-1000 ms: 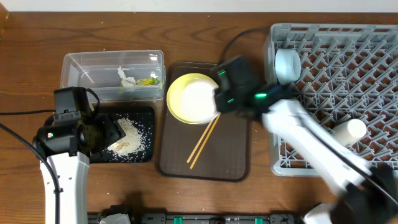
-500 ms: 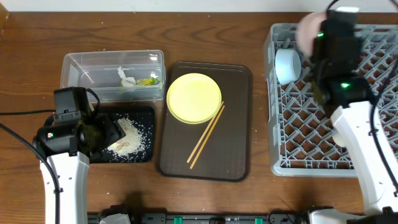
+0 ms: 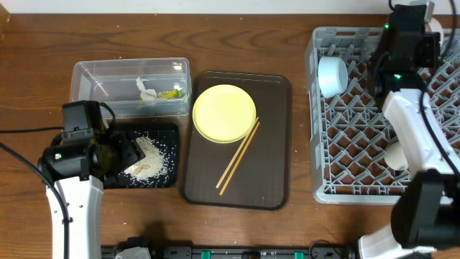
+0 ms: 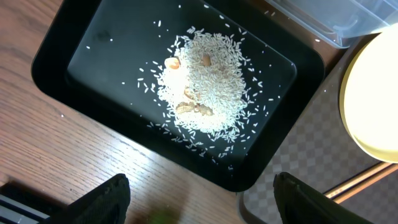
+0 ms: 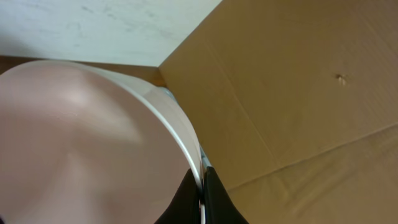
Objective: Sort waste into correct bins and load items into the dishwasher rack
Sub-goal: 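Carry the white bowl to the rack's back row and release it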
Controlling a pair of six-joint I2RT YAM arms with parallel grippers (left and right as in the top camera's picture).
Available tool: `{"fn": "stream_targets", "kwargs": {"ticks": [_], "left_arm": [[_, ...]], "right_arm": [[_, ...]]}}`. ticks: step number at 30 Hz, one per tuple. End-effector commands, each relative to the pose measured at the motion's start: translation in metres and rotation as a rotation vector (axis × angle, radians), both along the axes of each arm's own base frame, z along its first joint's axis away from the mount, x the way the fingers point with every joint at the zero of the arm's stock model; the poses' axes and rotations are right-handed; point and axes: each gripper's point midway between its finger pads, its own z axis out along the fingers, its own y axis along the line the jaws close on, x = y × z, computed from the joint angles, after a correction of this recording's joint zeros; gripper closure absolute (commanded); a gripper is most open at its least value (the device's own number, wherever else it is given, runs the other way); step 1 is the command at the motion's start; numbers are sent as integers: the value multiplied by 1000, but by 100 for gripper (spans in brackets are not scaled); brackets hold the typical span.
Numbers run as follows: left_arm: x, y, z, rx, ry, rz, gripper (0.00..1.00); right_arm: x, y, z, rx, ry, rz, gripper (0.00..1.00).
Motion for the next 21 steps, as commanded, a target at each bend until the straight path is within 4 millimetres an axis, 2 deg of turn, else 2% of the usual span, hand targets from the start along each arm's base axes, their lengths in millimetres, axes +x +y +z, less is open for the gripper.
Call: {"fn": "stream_targets", "kwargs": {"ticks": [1,11,17,21], "left_arm": [[-2,2,-2,5,7,13,23],[-2,2,-2,5,6,13,23],[-2,2,-2,5,6,13,23],[-2,2,-2,6,6,13,23]], "right_arm": [[3,-9,-9,-37,18,-54,99],[26,-2,-68,-36,99,-39,99],[32,11,-85,-34,128,-14,99],[33,27,-92,-24,145,11,99]]}}
